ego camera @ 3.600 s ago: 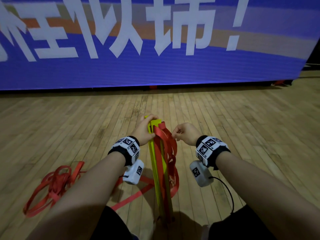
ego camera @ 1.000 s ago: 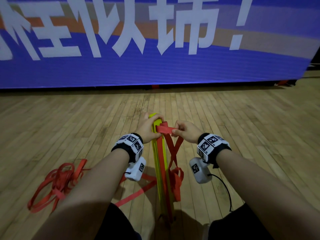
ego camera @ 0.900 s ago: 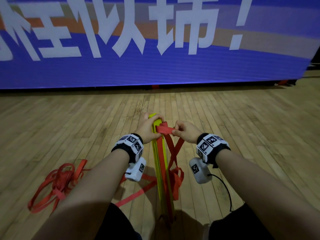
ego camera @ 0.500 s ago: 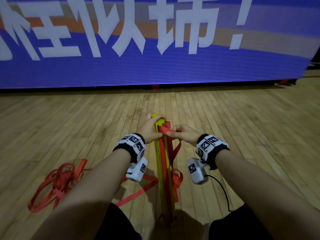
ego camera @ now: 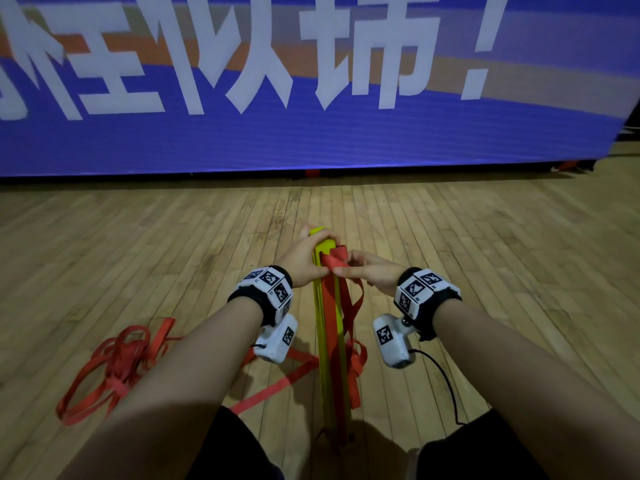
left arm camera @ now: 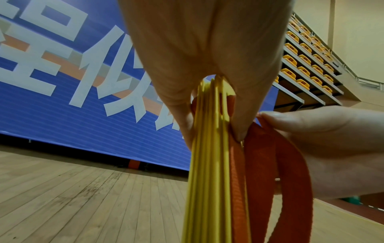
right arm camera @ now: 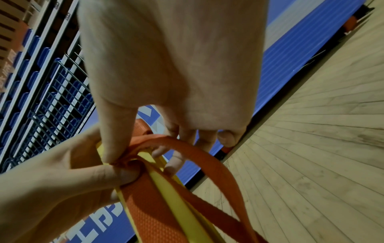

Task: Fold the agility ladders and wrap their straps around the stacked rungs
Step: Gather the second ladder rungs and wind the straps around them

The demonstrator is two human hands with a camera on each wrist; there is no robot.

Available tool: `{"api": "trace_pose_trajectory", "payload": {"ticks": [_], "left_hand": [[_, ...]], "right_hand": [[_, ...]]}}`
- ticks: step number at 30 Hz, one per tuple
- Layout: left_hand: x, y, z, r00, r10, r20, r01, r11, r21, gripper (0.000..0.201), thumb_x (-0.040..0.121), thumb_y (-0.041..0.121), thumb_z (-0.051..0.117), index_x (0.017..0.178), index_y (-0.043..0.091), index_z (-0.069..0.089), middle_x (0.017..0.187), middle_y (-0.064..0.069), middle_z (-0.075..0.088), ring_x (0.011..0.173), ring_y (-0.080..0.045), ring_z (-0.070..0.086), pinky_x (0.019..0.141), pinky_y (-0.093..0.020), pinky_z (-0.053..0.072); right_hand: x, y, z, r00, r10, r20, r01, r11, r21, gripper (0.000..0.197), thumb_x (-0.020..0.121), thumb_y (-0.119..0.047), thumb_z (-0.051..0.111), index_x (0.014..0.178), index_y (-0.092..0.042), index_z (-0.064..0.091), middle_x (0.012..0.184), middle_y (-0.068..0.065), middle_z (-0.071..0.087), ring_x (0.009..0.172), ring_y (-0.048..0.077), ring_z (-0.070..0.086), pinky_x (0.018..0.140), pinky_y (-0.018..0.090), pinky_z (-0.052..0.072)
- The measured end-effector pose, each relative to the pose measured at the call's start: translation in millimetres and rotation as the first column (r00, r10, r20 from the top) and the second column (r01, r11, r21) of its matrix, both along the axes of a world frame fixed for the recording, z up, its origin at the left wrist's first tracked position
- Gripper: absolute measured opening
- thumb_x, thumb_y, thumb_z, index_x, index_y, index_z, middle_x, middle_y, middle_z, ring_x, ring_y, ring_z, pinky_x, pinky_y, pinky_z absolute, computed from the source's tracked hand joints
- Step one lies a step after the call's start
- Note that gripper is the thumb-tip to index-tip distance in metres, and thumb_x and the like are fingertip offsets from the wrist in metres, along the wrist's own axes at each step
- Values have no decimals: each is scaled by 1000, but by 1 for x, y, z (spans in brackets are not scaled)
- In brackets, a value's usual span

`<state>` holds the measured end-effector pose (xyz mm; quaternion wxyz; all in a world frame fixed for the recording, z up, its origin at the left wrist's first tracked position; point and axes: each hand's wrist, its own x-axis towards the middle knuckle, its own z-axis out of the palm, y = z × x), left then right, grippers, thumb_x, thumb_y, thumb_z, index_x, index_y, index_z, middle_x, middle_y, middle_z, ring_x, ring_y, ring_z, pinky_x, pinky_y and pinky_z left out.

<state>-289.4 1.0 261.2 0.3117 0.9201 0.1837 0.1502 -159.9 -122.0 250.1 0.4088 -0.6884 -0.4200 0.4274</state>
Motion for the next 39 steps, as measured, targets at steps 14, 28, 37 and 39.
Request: {"api": "trace_pose_trajectory", "payload": {"ticks": [14,28,37,39], "left_hand": [[-3,0,8,992,-80,98,107,940,-323,57,81,-3,66,124,31,48,122,-2,50,108,-13,52,86,-22,49],[-11,1,9,968,154,197,32,706,-708,43,80,-1,70,112,20,50,120,-6,63,102,-24,64,83,-50,54],[-16,1,10,961,184,206,24,688,-725,39,79,-1,71,107,20,55,117,-3,62,103,-22,63,82,-51,56],[-16,0,9,959,181,218,25,712,-701,40,80,-1,70,107,24,56,117,-3,61,104,-23,63,82,-53,56]], "right_hand": [[6,6,-8,989,-12,147,3,998,61,32,92,-19,59,113,5,60,113,19,66,109,29,61,103,38,43],[12,6,-9,988,11,155,-14,1000,17,19,88,-25,66,95,-8,68,108,18,68,109,33,61,106,48,38],[7,0,1,996,86,5,-86,991,103,12,90,-6,58,81,-10,53,80,11,68,70,14,67,83,27,50],[6,-1,2,996,82,25,-84,992,92,5,91,-6,58,89,-7,53,77,8,67,62,9,63,67,19,49]]}}
